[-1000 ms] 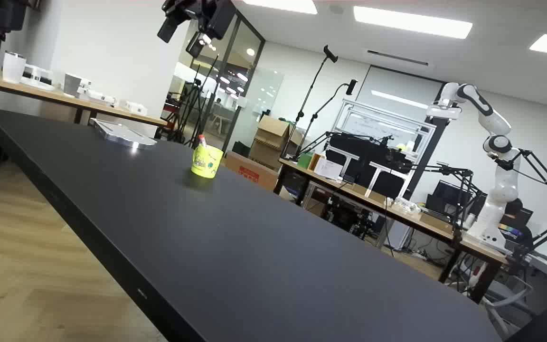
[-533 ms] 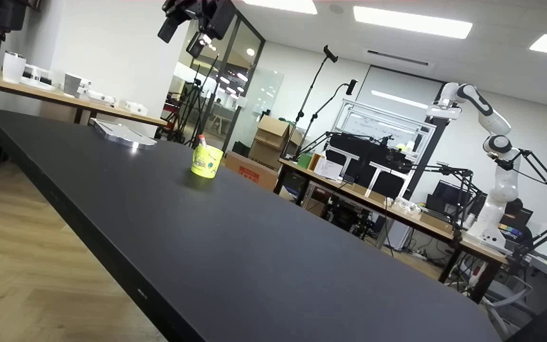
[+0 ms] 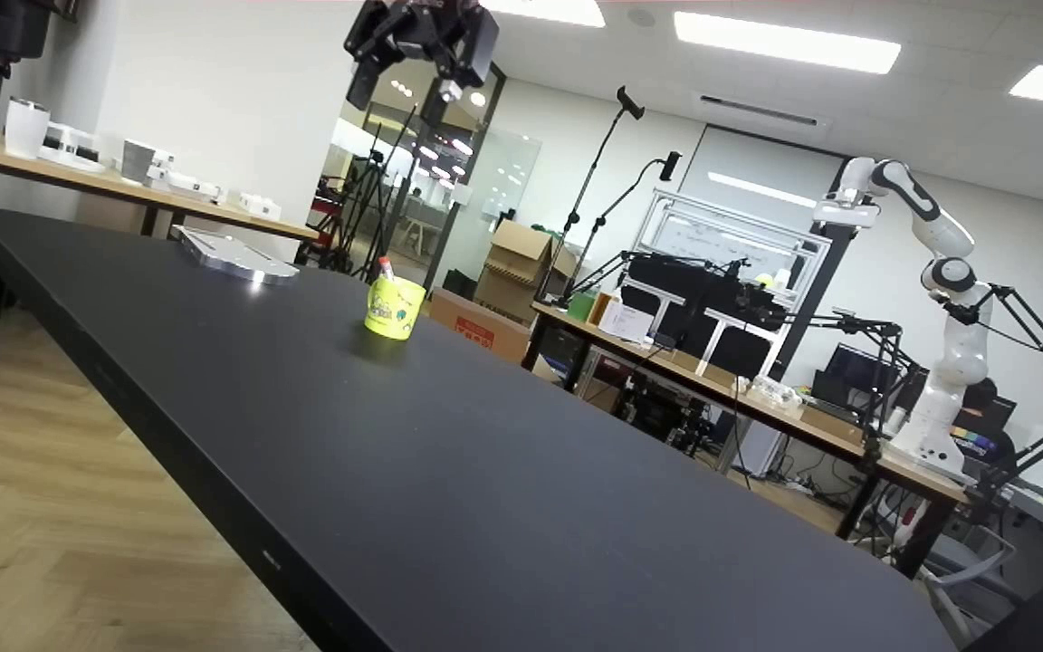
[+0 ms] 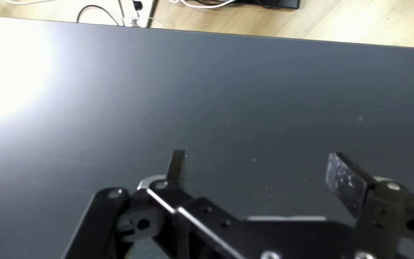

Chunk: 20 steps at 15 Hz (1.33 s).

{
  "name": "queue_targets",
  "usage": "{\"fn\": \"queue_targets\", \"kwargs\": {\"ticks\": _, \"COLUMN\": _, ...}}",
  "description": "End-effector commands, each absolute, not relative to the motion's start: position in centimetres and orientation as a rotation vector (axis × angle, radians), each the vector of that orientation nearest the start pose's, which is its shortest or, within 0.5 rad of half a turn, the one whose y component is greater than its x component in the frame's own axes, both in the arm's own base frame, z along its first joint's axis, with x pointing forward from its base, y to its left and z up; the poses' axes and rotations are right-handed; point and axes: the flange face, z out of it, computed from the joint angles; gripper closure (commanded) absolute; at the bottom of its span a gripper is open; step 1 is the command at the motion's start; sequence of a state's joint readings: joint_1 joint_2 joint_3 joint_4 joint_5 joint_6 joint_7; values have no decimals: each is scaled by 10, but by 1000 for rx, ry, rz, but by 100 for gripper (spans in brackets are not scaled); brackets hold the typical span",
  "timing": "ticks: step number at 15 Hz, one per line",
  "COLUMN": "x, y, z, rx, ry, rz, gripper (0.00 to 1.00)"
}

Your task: Take the marker out of the yellow cup and place it on the table

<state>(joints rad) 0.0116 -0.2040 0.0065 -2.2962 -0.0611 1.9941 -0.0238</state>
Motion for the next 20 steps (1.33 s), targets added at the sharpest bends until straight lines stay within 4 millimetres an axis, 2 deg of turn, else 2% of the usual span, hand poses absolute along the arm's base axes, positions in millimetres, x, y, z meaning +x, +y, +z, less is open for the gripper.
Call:
{"fn": "queue_targets", "kwargs": {"ticks": 1, "x": 531, "y": -6, "z": 421, "rx": -3324, "ry": -277, "rz": 253, "gripper": 0}}
{"fn": "queue_targets", "kwargs": {"ticks": 3, "x": 560, "y": -3, "z": 410, "rx": -3358, "ry": -425, "rz": 322, "gripper": 0}}
{"fn": "queue_targets", "kwargs": {"ticks": 6, "x": 602, "y": 25, "z": 385, "rx": -3301, "ry": -707, "rz": 416, "gripper": 0}}
{"fn": "queue_targets", "kwargs": {"ticks": 8, "x": 625, "y": 55, "z": 364, "rx": -3235, "ry": -879, "rz": 483, "gripper": 0}}
{"fn": "queue_targets", "kwargs": {"ticks": 11, "x": 648, "y": 110, "z": 331, "rx": -3165, "ry": -1133, "rz": 597, "gripper": 0}}
{"fn": "queue_targets", "kwargs": {"ticks": 13, "x": 659, "y": 147, "z": 312, "rx": -3122, "ry": -1311, "rz": 663, "gripper": 0}}
{"fn": "queue_targets", "kwargs": {"ticks": 15, "x": 668, "y": 175, "z": 297, "rx": -3092, "ry": -1455, "rz": 725, "gripper": 0}}
{"fn": "queue_targets", "kwargs": {"ticks": 16, "x": 650, "y": 159, "z": 302, "rx": -3112, "ry": -1361, "rz": 666, "gripper": 0}}
{"fn": "queue_targets", "kwargs": {"ticks": 18, "x": 651, "y": 174, "z": 289, "rx": -3097, "ry": -1399, "rz": 686, "gripper": 0}}
{"fn": "queue_targets", "kwargs": {"ticks": 20, "x": 652, "y": 168, "z": 291, "rx": -3102, "ry": -1385, "rz": 687, "gripper": 0}}
